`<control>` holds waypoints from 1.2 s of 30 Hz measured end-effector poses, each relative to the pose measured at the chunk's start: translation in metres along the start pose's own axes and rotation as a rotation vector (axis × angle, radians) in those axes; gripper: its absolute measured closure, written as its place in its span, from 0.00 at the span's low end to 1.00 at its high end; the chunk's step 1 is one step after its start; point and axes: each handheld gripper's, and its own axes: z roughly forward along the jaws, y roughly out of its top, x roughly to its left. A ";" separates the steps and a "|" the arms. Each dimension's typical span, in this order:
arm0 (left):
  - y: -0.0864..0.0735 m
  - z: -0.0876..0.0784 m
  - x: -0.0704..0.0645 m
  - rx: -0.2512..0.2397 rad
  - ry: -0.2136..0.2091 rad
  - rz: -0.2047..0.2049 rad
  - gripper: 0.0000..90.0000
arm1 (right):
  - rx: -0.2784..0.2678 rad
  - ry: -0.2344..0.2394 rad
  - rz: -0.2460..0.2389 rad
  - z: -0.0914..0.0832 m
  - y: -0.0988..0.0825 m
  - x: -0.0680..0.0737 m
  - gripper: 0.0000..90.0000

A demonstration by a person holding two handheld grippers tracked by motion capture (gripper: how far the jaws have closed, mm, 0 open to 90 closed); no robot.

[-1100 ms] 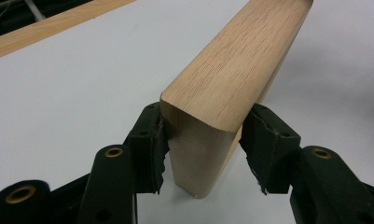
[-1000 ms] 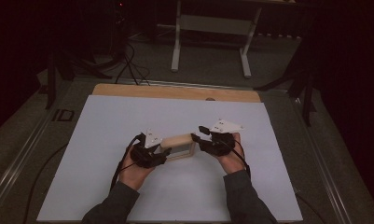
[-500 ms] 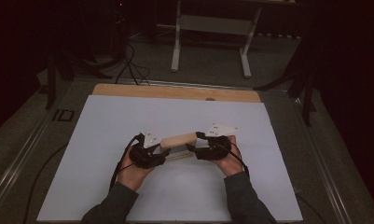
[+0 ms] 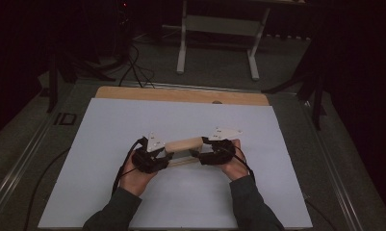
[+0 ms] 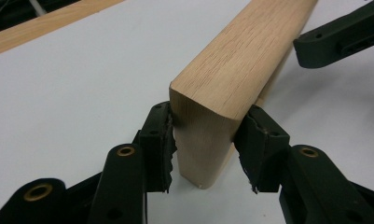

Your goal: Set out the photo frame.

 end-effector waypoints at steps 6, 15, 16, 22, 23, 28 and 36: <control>0.000 0.000 0.003 -0.001 0.001 -0.010 0.62 | 0.007 0.000 -0.012 0.002 0.000 0.004 0.42; 0.000 0.000 0.006 -0.006 0.007 -0.024 0.61 | 0.005 -0.014 -0.017 0.002 -0.001 0.005 0.50; 0.000 0.000 0.006 -0.007 0.009 -0.020 0.60 | 0.005 -0.013 -0.016 0.002 -0.001 0.005 0.50; 0.001 0.001 0.008 -0.009 0.015 -0.016 0.60 | 0.011 -0.050 -0.030 0.003 0.000 0.008 0.54; 0.001 0.002 0.009 -0.012 0.012 -0.019 0.60 | 0.011 -0.055 -0.031 0.003 0.000 0.008 0.54; 0.002 0.004 0.013 -0.017 0.005 -0.018 0.59 | 0.007 -0.066 -0.016 0.005 0.001 0.008 0.55; 0.006 0.007 0.023 -0.007 -0.021 -0.034 0.58 | -0.003 -0.073 0.010 0.008 0.002 0.007 0.57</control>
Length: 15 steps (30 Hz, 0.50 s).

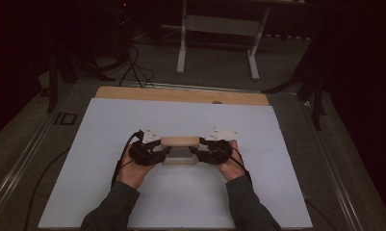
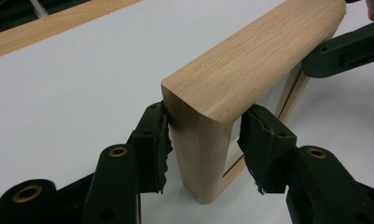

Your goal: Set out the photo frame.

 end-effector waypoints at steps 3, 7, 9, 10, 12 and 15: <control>0.002 0.002 0.003 0.001 -0.007 -0.005 0.57 | -0.004 -0.007 0.007 0.001 0.000 -0.001 0.58; 0.003 0.006 0.005 -0.006 -0.010 -0.021 0.57 | 0.000 -0.010 0.021 0.003 0.002 -0.004 0.57; 0.004 0.007 0.006 -0.008 -0.010 -0.028 0.57 | 0.000 -0.012 0.029 0.004 0.003 -0.005 0.57; 0.005 0.008 0.007 -0.007 -0.012 -0.030 0.57 | -0.001 -0.012 0.035 0.004 0.003 -0.006 0.57; 0.005 0.010 0.008 -0.013 -0.013 -0.038 0.56 | -0.006 -0.014 0.046 0.005 0.003 -0.008 0.57; 0.006 0.012 0.010 -0.019 -0.019 -0.054 0.56 | -0.011 -0.011 0.063 0.007 0.003 -0.011 0.57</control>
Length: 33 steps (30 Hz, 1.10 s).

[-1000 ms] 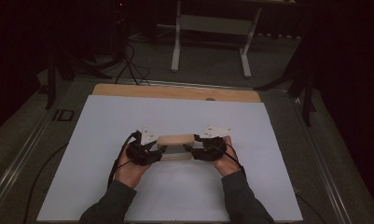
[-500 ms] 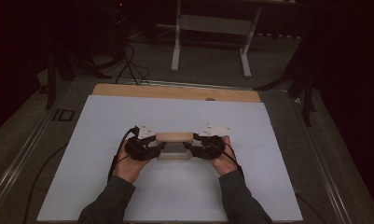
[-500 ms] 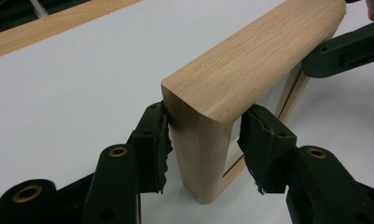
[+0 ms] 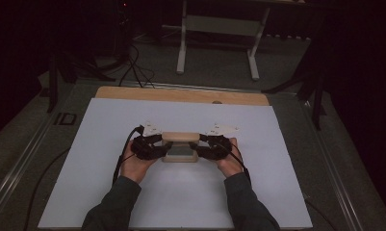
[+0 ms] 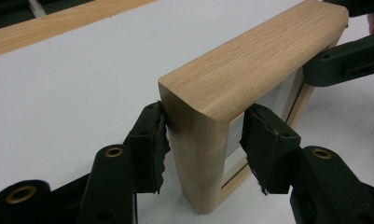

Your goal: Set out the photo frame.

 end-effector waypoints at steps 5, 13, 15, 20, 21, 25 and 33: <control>0.001 0.004 0.002 -0.009 -0.005 -0.016 0.56 | -0.006 0.002 0.023 0.002 0.000 -0.004 0.56; 0.003 0.010 0.003 -0.015 0.002 -0.041 0.54 | -0.008 0.000 0.049 0.005 0.001 -0.010 0.56; 0.004 0.012 0.005 -0.015 -0.001 -0.045 0.54 | -0.007 -0.001 0.051 0.006 0.002 -0.011 0.55; 0.003 0.014 0.007 -0.022 -0.004 -0.073 0.54 | -0.004 -0.007 0.054 0.009 0.003 -0.013 0.55; 0.003 0.015 0.007 -0.021 -0.003 -0.079 0.53 | -0.003 -0.009 0.056 0.010 0.003 -0.014 0.55; 0.003 0.018 0.009 -0.018 0.000 -0.101 0.52 | -0.003 -0.013 0.064 0.012 0.005 -0.016 0.54; 0.003 0.019 0.012 -0.015 -0.014 -0.101 0.53 | -0.001 -0.022 0.067 0.015 0.007 -0.016 0.54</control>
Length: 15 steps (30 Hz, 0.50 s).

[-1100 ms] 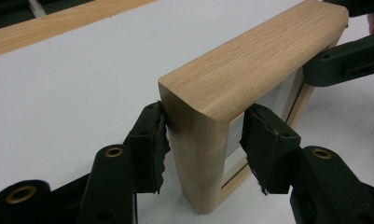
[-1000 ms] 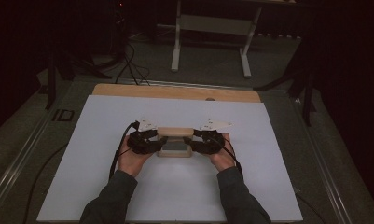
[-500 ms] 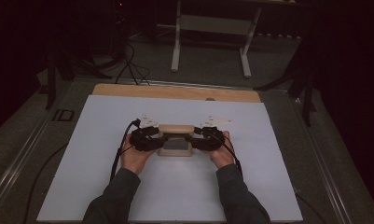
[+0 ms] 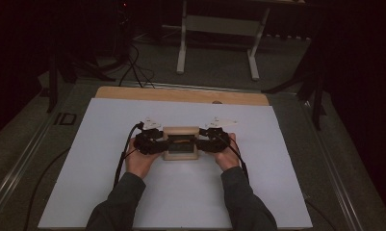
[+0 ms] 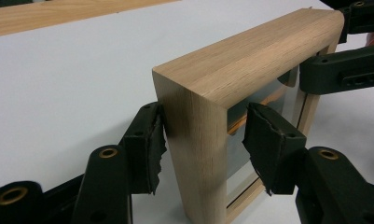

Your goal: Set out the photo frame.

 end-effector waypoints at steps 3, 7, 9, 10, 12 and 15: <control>0.000 -0.001 -0.001 0.000 -0.006 0.020 0.53 | 0.003 -0.003 -0.005 -0.002 -0.001 0.001 0.54; 0.000 -0.001 -0.002 0.003 -0.010 0.019 0.53 | 0.004 -0.003 -0.008 -0.004 -0.002 0.002 0.54; 0.000 -0.001 -0.001 0.007 -0.015 0.011 0.53 | 0.005 -0.003 -0.008 -0.004 -0.002 0.002 0.54; 0.000 0.000 -0.001 0.008 -0.017 0.009 0.52 | 0.005 -0.003 -0.006 -0.004 -0.003 0.002 0.54; -0.001 0.000 -0.001 0.011 -0.022 0.009 0.51 | 0.009 0.000 0.001 -0.004 -0.003 0.002 0.53; -0.001 0.001 -0.001 0.014 -0.027 0.009 0.48 | 0.014 0.003 -0.003 -0.003 -0.003 0.002 0.51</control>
